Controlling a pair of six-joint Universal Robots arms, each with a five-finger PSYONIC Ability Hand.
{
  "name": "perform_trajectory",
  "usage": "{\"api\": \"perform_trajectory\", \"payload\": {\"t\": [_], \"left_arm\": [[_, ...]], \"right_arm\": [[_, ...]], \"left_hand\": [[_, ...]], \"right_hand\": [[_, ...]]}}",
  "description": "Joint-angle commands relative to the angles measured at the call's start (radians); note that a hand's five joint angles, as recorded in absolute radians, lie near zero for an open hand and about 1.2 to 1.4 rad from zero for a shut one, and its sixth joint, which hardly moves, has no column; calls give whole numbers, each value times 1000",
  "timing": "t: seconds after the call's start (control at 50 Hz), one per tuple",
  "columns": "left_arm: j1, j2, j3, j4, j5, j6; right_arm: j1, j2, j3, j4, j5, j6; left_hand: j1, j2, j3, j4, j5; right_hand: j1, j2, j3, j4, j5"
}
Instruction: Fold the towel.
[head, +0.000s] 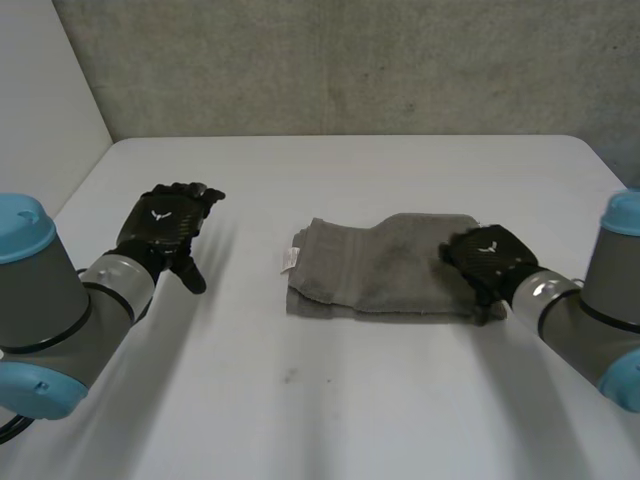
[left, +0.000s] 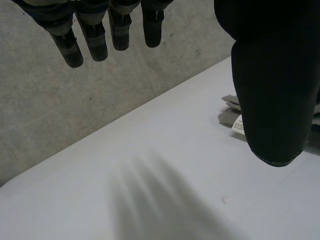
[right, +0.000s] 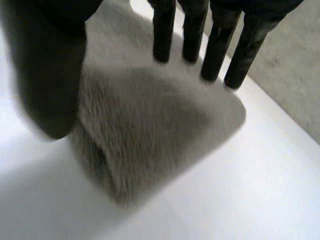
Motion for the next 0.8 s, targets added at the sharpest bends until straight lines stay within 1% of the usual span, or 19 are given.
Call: {"api": "perform_trajectory", "payload": {"t": [0.02,0.04,0.06,0.08,0.28,0.32,0.34,0.38,0.42,0.44,0.48,0.5,0.54,0.6,0.64,0.7,0.76,0.78,0.8], "left_arm": [[-9,-2,0,1,0,1],[-14,-5,0,1,0,1],[-14,-5,0,1,0,1],[-17,-5,0,2,0,2],[-26,-2,0,1,-5,1],[-31,1,0,1,-5,1],[-31,1,0,1,-5,1],[-32,7,2,1,-6,1],[-32,9,3,-1,-8,-1],[-32,9,3,-1,-8,-1],[-32,14,8,-1,-9,-2],[-32,14,8,-1,-9,-2],[-34,18,15,-1,-11,-2],[-34,23,20,-2,-12,-4],[-34,27,29,-2,-12,-2],[-35,27,44,-5,-14,-4],[-37,27,51,-5,-14,-4],[-40,29,58,-5,-15,-5],[-46,30,64,-5,-14,-11]], "right_arm": [[-57,19,37,-53,0,-19],[-66,23,36,-59,6,-24],[-66,23,36,-59,6,-24],[-75,23,34,-64,13,-33],[-59,-41,-45,-84,32,-136],[51,-30,-114,-79,27,-152],[52,-30,-114,-79,27,-152],[186,19,-207,-68,21,-157],[240,51,-254,-62,21,-166],[241,51,-254,-62,21,-166],[334,108,-336,-47,15,-192],[334,108,-337,-47,15,-192],[412,173,-395,-32,-14,-231],[446,206,-417,-19,-40,-251],[484,269,-446,5,-71,-293],[497,309,-473,42,-63,-332],[495,307,-484,54,-45,-341],[488,295,-486,60,-24,-332],[486,269,-477,57,-1,-312]], "left_hand": [[2,10,8,8,-31],[2,10,8,8,-31],[2,10,8,8,-31],[2,10,8,8,-31],[2,10,8,8,-31],[2,10,8,8,-31],[2,10,8,8,-31],[2,10,8,8,-31],[2,10,8,8,-31],[2,10,8,8,-31],[2,10,8,8,-31],[2,10,8,8,-31],[2,10,8,8,-31],[2,10,8,8,-31],[2,10,8,8,-31],[2,10,8,8,-31],[2,10,8,8,-31],[2,10,8,8,-31],[3,11,9,9,-30]], "right_hand": [[488,491,488,491,475],[715,718,715,718,702],[717,720,717,720,704],[966,969,966,969,953],[968,972,968,972,956],[968,972,968,972,956],[968,972,968,972,956],[968,972,968,972,956],[968,972,968,972,956],[968,972,968,972,956],[968,972,968,972,956],[968,972,968,972,956],[968,972,968,972,956],[968,972,968,972,956],[968,972,968,972,956],[968,972,968,972,956],[968,972,968,972,956],[784,787,783,787,771],[200,204,200,204,188]]}}
